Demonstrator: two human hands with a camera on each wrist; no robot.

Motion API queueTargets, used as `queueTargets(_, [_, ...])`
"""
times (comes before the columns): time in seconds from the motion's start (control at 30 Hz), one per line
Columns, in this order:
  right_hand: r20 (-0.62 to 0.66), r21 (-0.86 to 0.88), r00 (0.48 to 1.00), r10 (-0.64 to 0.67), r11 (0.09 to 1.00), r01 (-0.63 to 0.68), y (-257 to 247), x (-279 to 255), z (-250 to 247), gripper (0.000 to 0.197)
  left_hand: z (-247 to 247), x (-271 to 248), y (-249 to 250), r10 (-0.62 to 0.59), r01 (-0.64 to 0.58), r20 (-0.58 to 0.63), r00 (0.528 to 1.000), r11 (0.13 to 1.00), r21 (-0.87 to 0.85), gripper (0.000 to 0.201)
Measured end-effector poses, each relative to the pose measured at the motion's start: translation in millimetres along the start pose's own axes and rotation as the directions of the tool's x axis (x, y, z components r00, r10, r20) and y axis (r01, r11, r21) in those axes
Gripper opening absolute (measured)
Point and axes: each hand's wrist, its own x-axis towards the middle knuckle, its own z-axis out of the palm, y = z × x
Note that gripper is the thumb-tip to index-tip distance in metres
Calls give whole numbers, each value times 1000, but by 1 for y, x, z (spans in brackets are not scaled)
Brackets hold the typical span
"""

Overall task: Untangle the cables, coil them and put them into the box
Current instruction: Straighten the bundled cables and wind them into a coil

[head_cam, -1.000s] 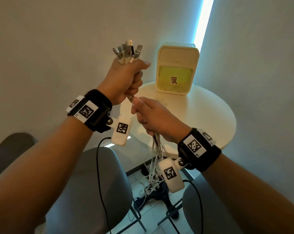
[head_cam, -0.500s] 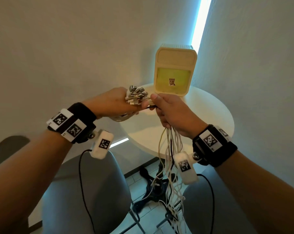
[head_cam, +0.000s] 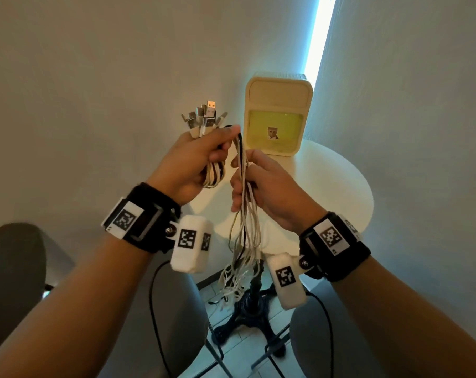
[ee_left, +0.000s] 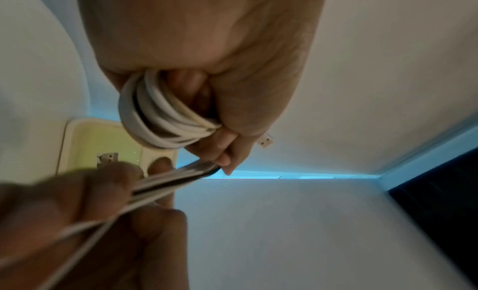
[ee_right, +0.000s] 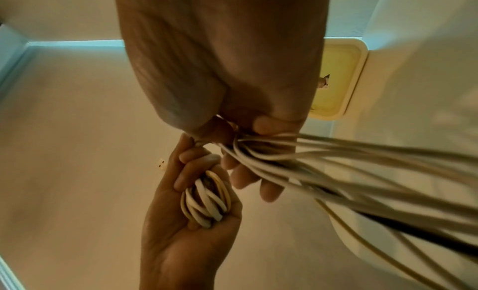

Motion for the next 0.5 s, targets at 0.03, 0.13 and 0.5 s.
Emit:
queueTargets(0.03, [1, -1, 1000, -4, 1000, 4, 1, -2, 0, 21, 4, 1, 1, 10, -10, -10, 1000, 1000, -20, 35])
queueTargets(0.13, [26, -77, 1000, 6, 997, -4, 9, -10, 3, 26, 11, 4, 13, 61, -68, -61, 996, 990, -120, 32])
queueTargets(0.5, [258, -629, 952, 161, 776, 39, 20, -41, -5, 20, 2, 9, 20, 100, -117, -169, 981, 989, -94, 27])
